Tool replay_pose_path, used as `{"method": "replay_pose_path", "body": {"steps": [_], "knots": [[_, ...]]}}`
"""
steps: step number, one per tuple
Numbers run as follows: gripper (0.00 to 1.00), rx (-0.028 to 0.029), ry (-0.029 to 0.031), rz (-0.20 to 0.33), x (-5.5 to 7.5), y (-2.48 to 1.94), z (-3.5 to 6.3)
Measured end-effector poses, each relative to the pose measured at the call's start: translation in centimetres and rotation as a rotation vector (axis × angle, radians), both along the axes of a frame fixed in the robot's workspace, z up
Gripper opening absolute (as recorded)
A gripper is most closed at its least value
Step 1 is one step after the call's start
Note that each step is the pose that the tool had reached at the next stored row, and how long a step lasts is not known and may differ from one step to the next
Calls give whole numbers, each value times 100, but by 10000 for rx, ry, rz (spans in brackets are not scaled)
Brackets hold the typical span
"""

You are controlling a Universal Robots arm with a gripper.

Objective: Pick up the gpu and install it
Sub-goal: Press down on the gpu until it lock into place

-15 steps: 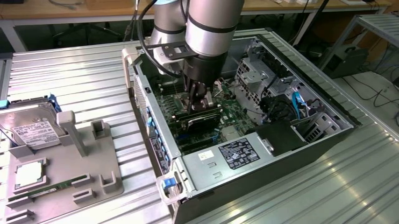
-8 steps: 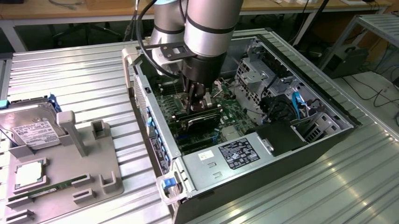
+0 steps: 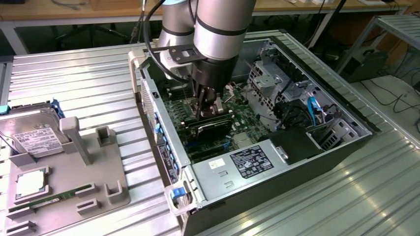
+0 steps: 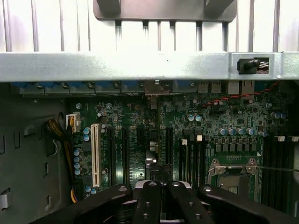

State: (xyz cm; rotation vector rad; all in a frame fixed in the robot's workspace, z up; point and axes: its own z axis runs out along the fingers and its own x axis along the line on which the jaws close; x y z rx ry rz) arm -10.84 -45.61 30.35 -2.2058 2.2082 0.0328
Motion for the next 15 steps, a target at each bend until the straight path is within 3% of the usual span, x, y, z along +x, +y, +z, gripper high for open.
{"method": "replay_pose_path", "body": {"steps": [6,15], "knots": [[11,3,-1,347,0,1,-1],[11,0,10,1318,0,25,-1]]}}
